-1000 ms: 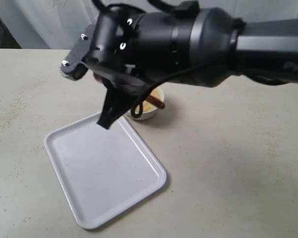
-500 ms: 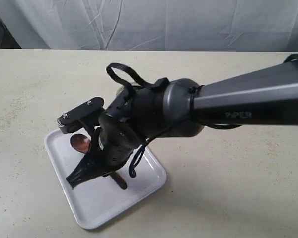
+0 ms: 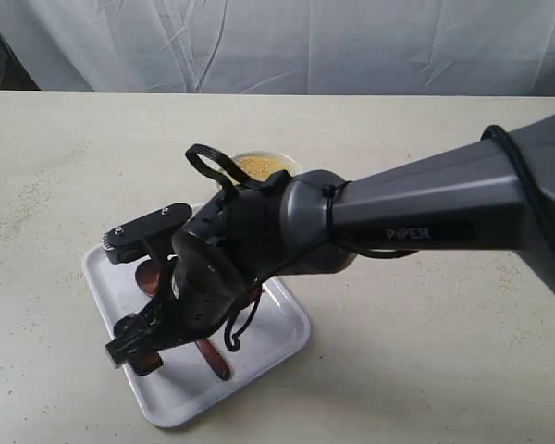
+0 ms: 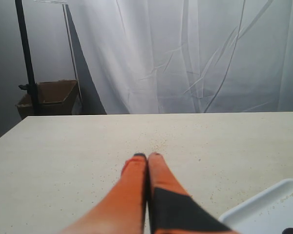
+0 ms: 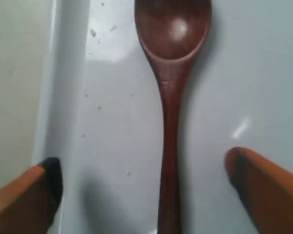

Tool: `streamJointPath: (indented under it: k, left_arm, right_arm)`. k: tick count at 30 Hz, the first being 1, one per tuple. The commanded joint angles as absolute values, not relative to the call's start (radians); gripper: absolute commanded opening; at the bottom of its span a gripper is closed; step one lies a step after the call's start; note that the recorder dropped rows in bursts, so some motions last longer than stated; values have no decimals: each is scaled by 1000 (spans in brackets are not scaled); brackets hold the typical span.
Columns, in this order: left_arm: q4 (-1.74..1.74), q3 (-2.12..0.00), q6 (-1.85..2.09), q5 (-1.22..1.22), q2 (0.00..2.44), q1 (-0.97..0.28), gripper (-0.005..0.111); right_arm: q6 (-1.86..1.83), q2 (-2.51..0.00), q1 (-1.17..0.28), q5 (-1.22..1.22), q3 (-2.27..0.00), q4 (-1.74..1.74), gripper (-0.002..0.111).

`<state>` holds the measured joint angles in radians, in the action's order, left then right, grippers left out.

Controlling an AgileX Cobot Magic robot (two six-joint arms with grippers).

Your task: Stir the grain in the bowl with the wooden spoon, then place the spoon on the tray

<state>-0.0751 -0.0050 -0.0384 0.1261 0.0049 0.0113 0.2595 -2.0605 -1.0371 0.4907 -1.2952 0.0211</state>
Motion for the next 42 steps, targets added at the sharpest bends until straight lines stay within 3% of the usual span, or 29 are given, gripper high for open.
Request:
streamJointPath:
  k: [1, 2, 4, 5, 6, 7, 8, 11, 16, 24, 27, 30, 32, 36, 37, 42]
  left_arm:
    - [-72, 0, -42, 126, 0, 7, 0]
    - [-72, 0, -42, 126, 0, 7, 0]
    - [-72, 0, -42, 126, 0, 7, 0]
    - [-72, 0, -42, 126, 0, 7, 0]
    - [-72, 0, -42, 126, 0, 7, 0]
    - [-72, 0, -42, 126, 0, 7, 0]
    - [-72, 0, -42, 126, 0, 7, 0]
    - [-72, 0, -42, 126, 0, 7, 0]
    - [-72, 0, -42, 126, 0, 7, 0]
    - [-72, 0, -42, 126, 0, 7, 0]
    - [-72, 0, -42, 126, 0, 7, 0]
    - [-72, 0, -42, 126, 0, 7, 0]
    - [-72, 0, -42, 126, 0, 7, 0]
    - [-72, 0, -42, 126, 0, 7, 0]
    - [-72, 0, -42, 126, 0, 7, 0]
    - [-72, 0, -42, 126, 0, 7, 0]
  right_arm:
    - [145, -1957, -1036, 652, -1371, -27, 96]
    - [145, -1923, -1036, 687, -1386, -45, 91]
    - [140, -1811, -1036, 731, -1401, -99, 68]
    - [140, -1745, -1036, 733, -1398, -114, 53]
    - [142, -1679, -1036, 730, -1387, -116, 27]
    - [152, -1610, -1036, 722, -1373, -120, 8]
    - [172, -1542, -1036, 714, -1351, -131, 2]
    - [194, -1343, -1036, 671, -1230, -186, 8]
    - [210, -1007, -1036, 520, -927, -184, 9]
    - [217, -528, -1036, 255, -291, -142, 9]
    - [219, -431, -1036, 248, -143, -142, 9]
    - [217, -335, -1027, 23, 0, -150, 9]
    - [212, -268, -940, -86, 0, -191, 9]
    - [215, -163, -495, -309, 0, -219, 9]
    - [224, -126, -372, -298, 0, -210, 9]
    - [317, -9, -107, 35, 0, -197, 9]
